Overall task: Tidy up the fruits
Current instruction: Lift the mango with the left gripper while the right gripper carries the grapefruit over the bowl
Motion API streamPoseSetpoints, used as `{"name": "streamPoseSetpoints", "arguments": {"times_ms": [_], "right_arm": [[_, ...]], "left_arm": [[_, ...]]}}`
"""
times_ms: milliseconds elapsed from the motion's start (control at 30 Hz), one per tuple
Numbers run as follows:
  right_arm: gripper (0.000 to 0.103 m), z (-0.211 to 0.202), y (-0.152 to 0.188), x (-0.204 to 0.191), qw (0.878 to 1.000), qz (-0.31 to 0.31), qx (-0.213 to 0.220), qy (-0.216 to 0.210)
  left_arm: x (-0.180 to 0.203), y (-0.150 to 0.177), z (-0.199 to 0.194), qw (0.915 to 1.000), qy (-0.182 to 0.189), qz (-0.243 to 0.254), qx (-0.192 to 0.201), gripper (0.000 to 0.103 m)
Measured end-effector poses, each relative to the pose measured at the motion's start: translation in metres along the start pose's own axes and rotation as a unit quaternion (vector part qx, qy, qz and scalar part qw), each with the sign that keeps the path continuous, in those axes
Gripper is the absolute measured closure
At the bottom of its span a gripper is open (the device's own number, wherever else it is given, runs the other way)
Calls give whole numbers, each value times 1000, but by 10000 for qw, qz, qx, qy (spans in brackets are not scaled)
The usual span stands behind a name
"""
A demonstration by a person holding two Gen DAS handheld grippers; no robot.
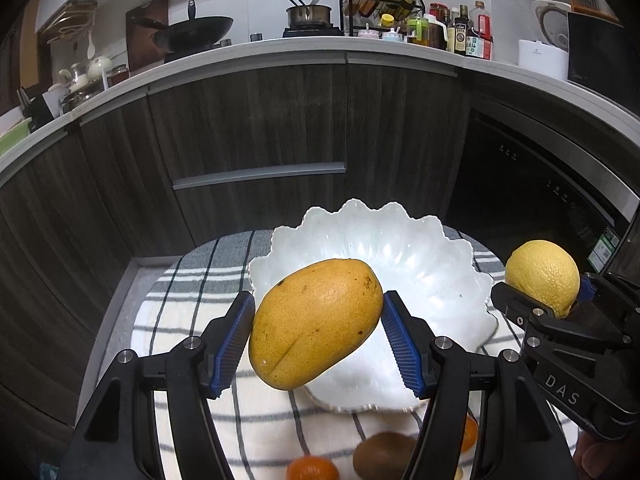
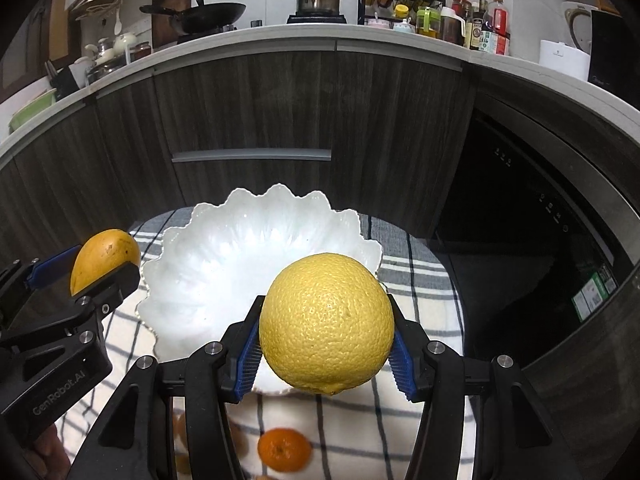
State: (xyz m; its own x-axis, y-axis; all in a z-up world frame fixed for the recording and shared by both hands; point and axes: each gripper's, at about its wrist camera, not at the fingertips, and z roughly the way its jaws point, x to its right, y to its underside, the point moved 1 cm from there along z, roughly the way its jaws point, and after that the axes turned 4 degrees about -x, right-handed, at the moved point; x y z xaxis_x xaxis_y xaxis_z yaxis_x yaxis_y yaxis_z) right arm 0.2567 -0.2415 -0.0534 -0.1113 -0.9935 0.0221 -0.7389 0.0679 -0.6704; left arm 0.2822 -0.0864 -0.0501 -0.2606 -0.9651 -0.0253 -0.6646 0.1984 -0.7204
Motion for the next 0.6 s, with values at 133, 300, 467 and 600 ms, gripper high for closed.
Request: {"name": "streamPoseSetpoints", "arguments": {"times_ms": [133,300,467,600], "right_arm": [[48,20,-9,1,9999,30,-128,-2],[48,48,-20,0,9996,15,-281,20],[48,76,-24,2,9989,40,-469,68],[48,93,-24,7,9981,147,-605,46]], "left_arm": [[-2,-10,22,10000,6,32,-35,39],[-4,-18,49,9999,51,36,-161,44],[-4,-22,67,9998,-28,91,-148,56],[-1,-23,77,9996,-83,186,-210,56]]}}
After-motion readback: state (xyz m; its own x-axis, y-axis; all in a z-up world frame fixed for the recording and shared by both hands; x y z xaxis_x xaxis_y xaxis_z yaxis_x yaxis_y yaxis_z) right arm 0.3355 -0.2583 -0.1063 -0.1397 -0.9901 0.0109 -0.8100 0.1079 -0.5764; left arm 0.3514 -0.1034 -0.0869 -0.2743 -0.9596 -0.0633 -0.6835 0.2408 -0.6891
